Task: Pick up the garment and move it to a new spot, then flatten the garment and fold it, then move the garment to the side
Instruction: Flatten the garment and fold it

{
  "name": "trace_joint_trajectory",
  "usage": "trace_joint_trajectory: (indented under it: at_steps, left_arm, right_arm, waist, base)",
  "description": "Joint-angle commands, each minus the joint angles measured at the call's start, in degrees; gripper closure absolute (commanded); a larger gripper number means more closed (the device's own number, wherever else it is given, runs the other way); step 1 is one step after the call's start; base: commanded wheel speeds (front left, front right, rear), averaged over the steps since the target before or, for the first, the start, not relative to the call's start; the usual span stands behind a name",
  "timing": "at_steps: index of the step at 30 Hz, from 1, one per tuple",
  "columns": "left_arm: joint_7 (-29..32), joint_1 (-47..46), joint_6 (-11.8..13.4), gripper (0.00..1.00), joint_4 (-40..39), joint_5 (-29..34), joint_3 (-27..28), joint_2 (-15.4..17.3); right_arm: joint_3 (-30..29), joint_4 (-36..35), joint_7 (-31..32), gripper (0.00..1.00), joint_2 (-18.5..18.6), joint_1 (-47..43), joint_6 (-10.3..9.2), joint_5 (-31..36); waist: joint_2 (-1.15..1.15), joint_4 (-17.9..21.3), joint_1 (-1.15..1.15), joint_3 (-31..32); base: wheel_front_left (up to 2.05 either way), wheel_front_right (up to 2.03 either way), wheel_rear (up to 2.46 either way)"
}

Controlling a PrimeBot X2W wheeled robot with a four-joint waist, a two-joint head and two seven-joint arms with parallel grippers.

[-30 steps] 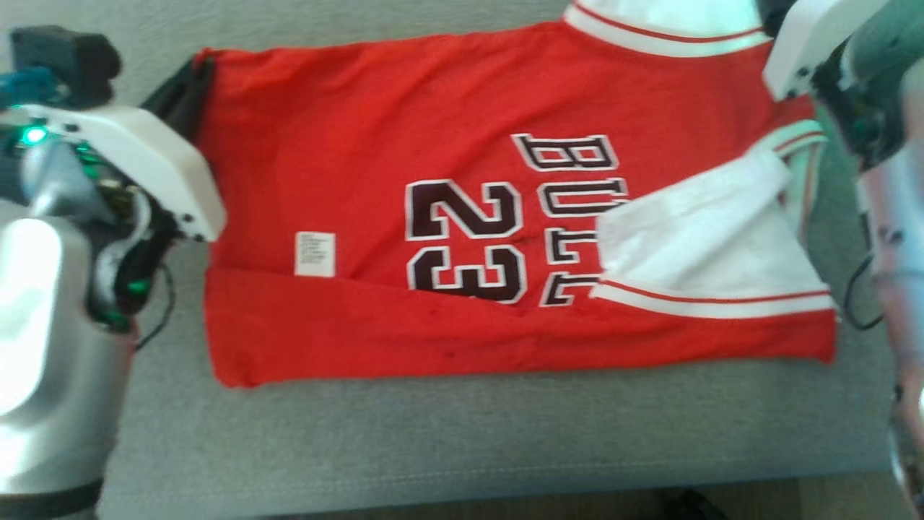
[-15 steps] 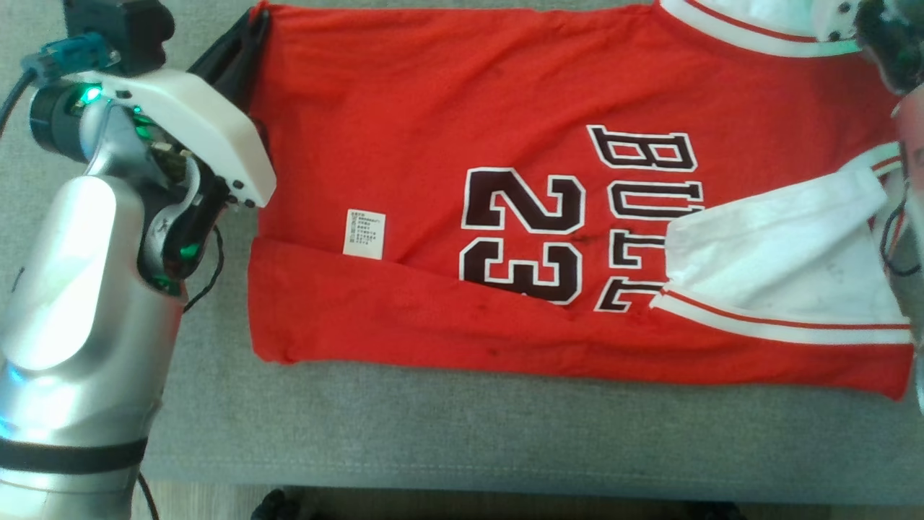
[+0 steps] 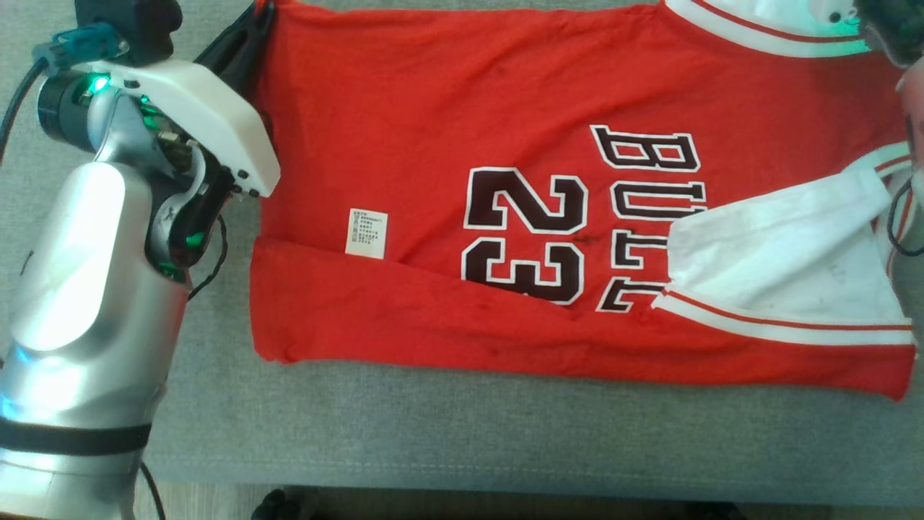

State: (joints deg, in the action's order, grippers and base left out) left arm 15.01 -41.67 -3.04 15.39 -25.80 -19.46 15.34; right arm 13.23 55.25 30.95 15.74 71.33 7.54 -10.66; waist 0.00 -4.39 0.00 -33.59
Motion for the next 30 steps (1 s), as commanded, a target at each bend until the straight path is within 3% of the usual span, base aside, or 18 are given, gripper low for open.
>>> trace_joint_trajectory:
  at_steps: [1, 7, 12, 21, 30]
  left_arm:
    - [-0.38, -2.14, -0.03, 1.0, -1.51, 0.15, 2.15, 1.84]
    - [-2.2, -2.21, 0.16, 1.0, -0.36, 0.08, 2.81, 2.52]
    - [-3.68, -0.6, 0.59, 1.0, -0.17, -0.45, 4.0, 3.69]
    - [-5.92, 7.61, 2.47, 1.0, -4.02, -2.2, 6.88, 5.97]
    - [-8.19, 20.55, 6.49, 1.0, -13.11, -4.13, 10.17, 6.51]
  right_arm:
    - [0.71, -0.22, -0.07, 1.0, 0.11, 0.0, -0.05, -0.26]
    - [1.78, -1.36, -7.46, 1.0, 0.47, -0.69, -0.05, -2.95]
    - [6.59, -6.25, -13.14, 1.0, 1.78, -4.44, -0.05, -8.49]
    - [14.09, -24.25, -19.79, 1.0, 9.69, -17.93, -0.05, -19.86]
    - [9.51, -41.68, -22.54, 1.0, 14.45, -35.85, -0.05, -21.73]
  waist:
    - [0.0, 0.16, 0.0, 0.0]
    - [0.0, 1.83, 0.0, 1.2]
    - [0.0, 3.87, 0.0, 3.44]
    - [0.0, 7.84, 0.0, 8.48]
    - [0.0, 10.27, 0.0, 12.26]
  base:
    - [0.0, 0.0, 0.0]
    - [0.0, 0.0, 0.0]
    - [0.0, 0.0, 0.0]
    - [0.0, 0.0, 0.0]
    - [0.0, 0.0, 0.0]
